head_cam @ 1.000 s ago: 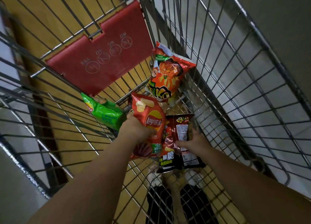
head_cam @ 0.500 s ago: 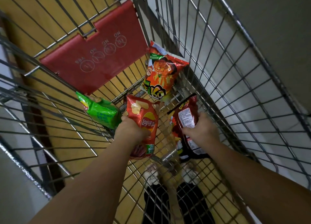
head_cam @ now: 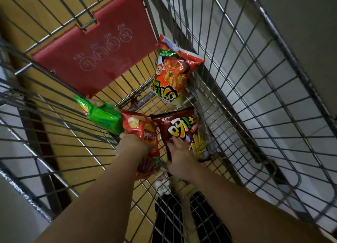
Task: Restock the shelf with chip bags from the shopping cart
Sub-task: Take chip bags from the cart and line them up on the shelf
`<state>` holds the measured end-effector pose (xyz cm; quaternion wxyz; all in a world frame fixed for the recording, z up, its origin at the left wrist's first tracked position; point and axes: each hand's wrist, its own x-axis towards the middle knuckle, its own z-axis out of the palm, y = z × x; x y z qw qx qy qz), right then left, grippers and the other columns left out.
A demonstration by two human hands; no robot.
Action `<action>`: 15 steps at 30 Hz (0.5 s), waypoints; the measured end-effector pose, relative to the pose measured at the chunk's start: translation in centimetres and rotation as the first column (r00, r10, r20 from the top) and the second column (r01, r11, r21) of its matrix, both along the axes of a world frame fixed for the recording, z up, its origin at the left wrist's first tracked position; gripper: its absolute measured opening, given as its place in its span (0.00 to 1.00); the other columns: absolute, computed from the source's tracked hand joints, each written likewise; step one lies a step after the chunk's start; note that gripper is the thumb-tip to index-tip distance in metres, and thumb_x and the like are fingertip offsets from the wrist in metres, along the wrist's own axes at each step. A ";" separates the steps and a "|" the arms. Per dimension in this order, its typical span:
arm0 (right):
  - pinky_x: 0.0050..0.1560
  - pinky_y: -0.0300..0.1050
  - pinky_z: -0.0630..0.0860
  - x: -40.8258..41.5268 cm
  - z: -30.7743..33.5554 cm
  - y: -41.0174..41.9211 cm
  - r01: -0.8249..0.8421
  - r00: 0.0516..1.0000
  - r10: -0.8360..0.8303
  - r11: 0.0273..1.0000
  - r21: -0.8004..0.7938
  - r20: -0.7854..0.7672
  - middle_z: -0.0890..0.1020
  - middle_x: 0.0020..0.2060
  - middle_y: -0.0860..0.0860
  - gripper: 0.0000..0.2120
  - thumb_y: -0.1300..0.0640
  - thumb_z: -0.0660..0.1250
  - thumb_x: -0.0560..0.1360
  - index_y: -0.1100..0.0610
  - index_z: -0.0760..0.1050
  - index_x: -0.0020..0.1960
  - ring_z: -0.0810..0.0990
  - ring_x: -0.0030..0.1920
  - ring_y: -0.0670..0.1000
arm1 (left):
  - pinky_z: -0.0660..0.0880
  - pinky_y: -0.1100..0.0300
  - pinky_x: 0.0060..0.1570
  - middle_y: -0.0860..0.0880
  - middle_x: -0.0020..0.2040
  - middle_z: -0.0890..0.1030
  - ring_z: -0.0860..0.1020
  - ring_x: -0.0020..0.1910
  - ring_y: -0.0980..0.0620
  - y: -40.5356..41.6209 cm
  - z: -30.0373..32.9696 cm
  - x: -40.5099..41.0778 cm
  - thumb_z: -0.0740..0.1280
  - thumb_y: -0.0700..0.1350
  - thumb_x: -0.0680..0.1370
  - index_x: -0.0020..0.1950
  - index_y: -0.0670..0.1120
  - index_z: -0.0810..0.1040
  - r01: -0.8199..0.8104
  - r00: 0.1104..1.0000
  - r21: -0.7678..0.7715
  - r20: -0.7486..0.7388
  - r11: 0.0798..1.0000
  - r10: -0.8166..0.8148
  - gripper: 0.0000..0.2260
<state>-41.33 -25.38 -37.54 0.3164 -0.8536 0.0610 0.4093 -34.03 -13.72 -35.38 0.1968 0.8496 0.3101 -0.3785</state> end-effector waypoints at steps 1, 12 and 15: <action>0.74 0.51 0.46 0.0 -0.3 -0.1 -0.010 1.000 0.011 0.999 0.031 -0.022 0.46 0.77 0.54 0.30 0.56 0.61 0.78 0.58 0.52 0.76 0.42 0.76 0.55 | 0.70 0.42 0.64 0.37 0.63 0.72 0.71 0.65 0.36 0.1 -0.2 0.0 0.76 0.50 0.68 0.67 0.39 0.59 -0.010 1.000 0.006 0.001 1.000 0.010 0.37; 0.50 0.44 0.71 1.9 -2.4 -7.2 0.769 0.633 -0.770 0.637 0.049 0.077 0.74 0.63 0.57 0.27 0.51 0.67 0.75 0.58 0.63 0.70 0.76 0.57 0.57 | 0.71 0.44 0.62 0.37 0.65 0.71 0.71 0.65 0.36 -0.2 -0.9 0.4 0.75 0.48 0.70 0.68 0.40 0.57 -0.048 0.998 -0.053 0.039 0.997 0.050 0.36; 0.58 0.52 0.69 1.9 -3.2 -7.5 0.859 0.508 -0.836 0.508 0.060 -0.205 0.72 0.65 0.59 0.34 0.47 0.70 0.72 0.57 0.61 0.72 0.73 0.63 0.61 | 0.71 0.44 0.63 0.37 0.65 0.71 0.71 0.65 0.36 -0.5 -1.2 0.6 0.75 0.49 0.70 0.69 0.39 0.57 -0.038 0.998 -0.054 0.044 0.998 0.041 0.37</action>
